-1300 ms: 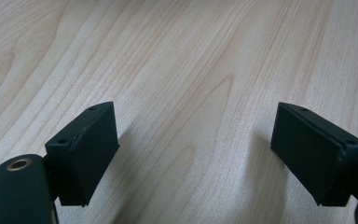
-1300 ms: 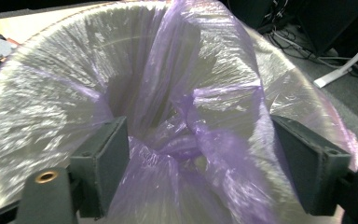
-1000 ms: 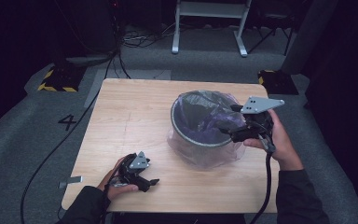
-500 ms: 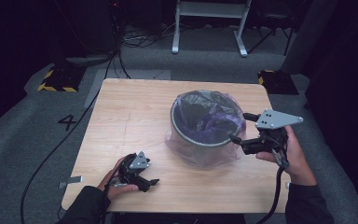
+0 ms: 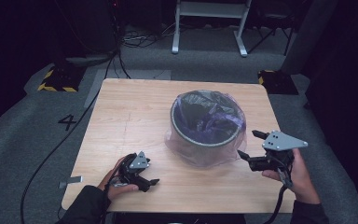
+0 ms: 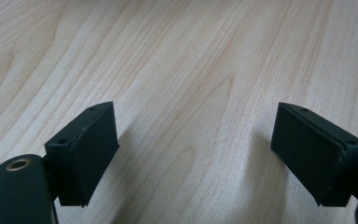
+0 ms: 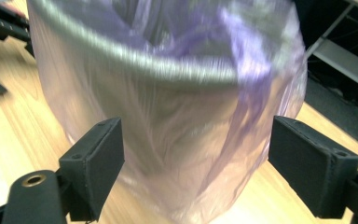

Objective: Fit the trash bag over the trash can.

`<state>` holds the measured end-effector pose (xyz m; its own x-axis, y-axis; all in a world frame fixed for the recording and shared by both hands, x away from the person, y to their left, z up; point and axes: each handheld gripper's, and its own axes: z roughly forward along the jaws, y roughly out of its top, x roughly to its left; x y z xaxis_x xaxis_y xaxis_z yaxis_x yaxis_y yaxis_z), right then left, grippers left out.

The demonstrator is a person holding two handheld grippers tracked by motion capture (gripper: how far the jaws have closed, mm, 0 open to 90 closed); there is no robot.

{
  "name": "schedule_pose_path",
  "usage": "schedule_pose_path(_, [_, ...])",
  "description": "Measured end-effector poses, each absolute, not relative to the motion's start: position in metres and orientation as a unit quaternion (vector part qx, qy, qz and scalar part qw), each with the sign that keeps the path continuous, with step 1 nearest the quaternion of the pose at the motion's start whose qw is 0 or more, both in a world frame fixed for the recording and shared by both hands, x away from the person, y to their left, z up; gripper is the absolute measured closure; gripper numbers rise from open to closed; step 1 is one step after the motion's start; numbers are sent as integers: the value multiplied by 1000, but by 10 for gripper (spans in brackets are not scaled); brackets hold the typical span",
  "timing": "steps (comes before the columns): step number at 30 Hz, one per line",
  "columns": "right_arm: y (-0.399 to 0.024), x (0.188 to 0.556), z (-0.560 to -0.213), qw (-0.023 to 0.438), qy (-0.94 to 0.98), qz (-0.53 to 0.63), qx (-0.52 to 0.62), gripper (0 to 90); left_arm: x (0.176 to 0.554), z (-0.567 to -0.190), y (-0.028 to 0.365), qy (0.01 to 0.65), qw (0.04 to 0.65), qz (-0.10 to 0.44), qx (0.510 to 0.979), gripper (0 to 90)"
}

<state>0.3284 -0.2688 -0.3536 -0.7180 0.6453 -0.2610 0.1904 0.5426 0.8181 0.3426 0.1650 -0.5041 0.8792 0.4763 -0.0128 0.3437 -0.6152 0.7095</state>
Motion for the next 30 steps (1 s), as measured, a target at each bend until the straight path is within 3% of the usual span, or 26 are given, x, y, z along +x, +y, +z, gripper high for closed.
schedule_pose_path(8, [-283,323,-380,281,828,402,271,182,343,-504,165,228,375,89,894,141])
schedule_pose_path(18, [-305,322,-439,274,835,352,323,180,344,-504,165,225,375,87,895,140])
schedule_pose_path(30, [-347,321,-491,226,810,353,410,178,343,-504,165,227,375,89,894,142])
